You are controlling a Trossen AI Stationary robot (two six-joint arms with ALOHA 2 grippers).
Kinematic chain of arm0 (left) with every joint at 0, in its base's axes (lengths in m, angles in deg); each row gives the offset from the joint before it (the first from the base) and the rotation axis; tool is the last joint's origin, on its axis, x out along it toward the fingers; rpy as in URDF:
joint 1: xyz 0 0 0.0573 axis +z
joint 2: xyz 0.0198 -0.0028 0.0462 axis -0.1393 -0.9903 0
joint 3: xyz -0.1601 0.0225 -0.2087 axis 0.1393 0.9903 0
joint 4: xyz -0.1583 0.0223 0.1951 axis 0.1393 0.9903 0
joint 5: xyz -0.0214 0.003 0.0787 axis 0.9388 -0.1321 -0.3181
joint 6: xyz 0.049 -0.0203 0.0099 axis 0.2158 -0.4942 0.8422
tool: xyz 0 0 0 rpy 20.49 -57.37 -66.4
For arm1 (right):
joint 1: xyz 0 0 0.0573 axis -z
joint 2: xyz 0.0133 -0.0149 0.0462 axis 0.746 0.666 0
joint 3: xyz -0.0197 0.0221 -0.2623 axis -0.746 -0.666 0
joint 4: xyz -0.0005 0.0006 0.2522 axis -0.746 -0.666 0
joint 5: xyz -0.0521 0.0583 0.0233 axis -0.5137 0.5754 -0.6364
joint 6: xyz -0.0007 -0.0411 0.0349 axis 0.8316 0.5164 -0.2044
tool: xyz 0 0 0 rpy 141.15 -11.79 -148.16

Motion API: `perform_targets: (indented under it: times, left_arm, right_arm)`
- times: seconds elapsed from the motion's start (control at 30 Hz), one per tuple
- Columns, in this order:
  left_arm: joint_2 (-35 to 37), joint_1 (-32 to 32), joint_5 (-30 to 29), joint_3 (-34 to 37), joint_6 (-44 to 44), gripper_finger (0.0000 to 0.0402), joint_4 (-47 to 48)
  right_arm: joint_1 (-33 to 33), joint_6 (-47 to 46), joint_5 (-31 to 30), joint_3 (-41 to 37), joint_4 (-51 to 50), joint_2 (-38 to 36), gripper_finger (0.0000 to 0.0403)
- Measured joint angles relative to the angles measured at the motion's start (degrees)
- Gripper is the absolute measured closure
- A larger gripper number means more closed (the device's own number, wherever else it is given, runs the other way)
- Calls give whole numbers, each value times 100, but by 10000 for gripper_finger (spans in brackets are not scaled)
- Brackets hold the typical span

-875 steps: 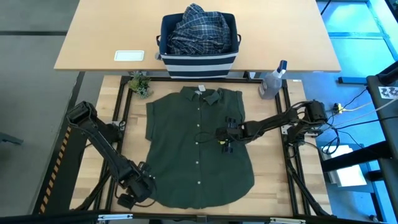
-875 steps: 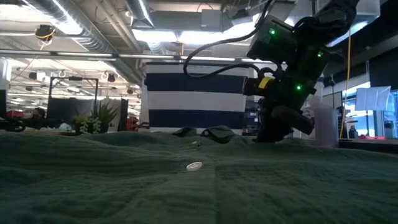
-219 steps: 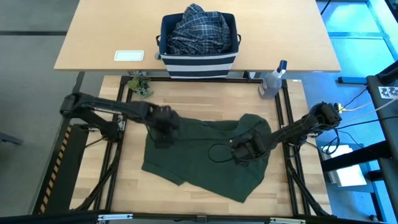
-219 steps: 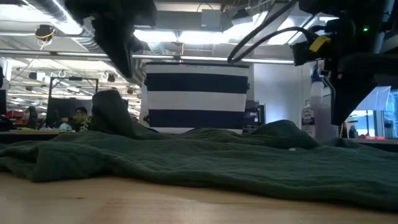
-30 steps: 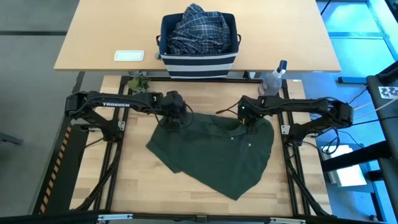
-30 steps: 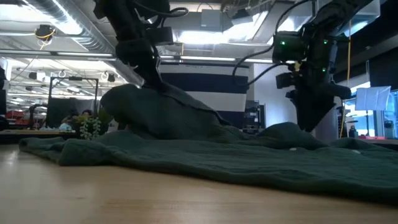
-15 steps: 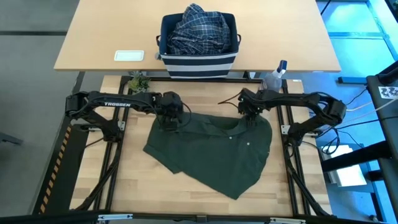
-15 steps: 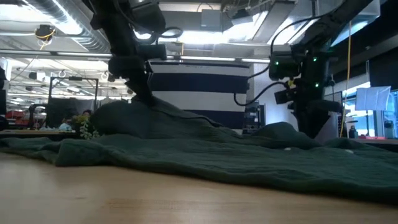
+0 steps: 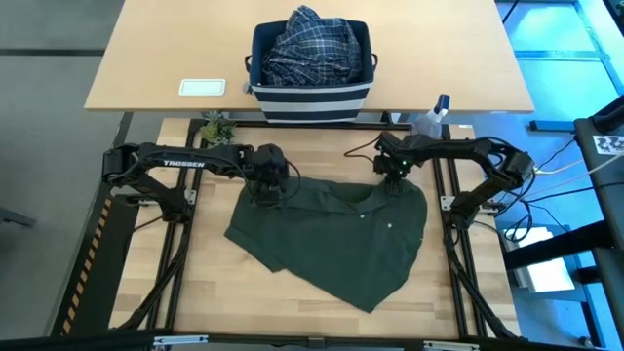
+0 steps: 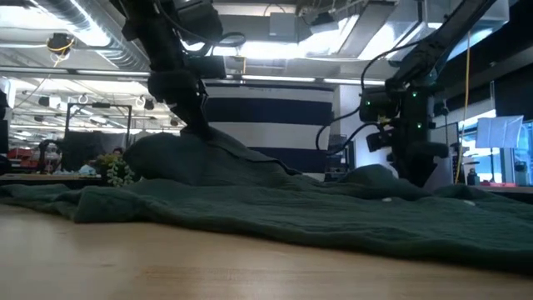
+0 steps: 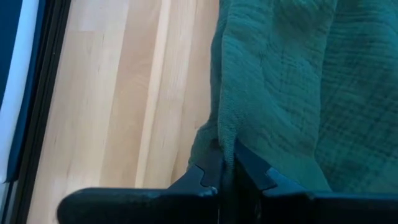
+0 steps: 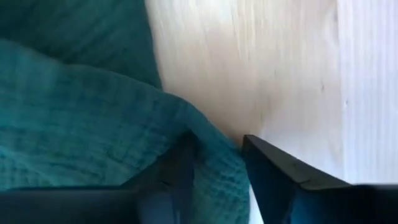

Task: Fold Laundry from Bin
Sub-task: Fold the green polo shirt

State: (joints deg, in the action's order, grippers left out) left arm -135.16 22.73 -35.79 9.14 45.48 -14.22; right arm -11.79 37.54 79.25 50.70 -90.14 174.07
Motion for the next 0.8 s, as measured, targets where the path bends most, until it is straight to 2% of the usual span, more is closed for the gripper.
perform_targets:
  times: [0.23,0.43,0.63,0.8]
  left_arm:
    - [0,0,45,0,0,390,1]
    - [0,0,46,-2,0,390,4]
    - [0,0,11,-1,37,390,4]
    - [0,24,-625,-1,78,390,4]
  right_arm:
    - [-3,26,-490,237,-160,26,331]
    - [-3,-145,-510,686,-511,24,391]
    - [-8,-300,-636,943,-900,18,392]
    - [-9,-750,-1067,1008,-1342,-78,397]
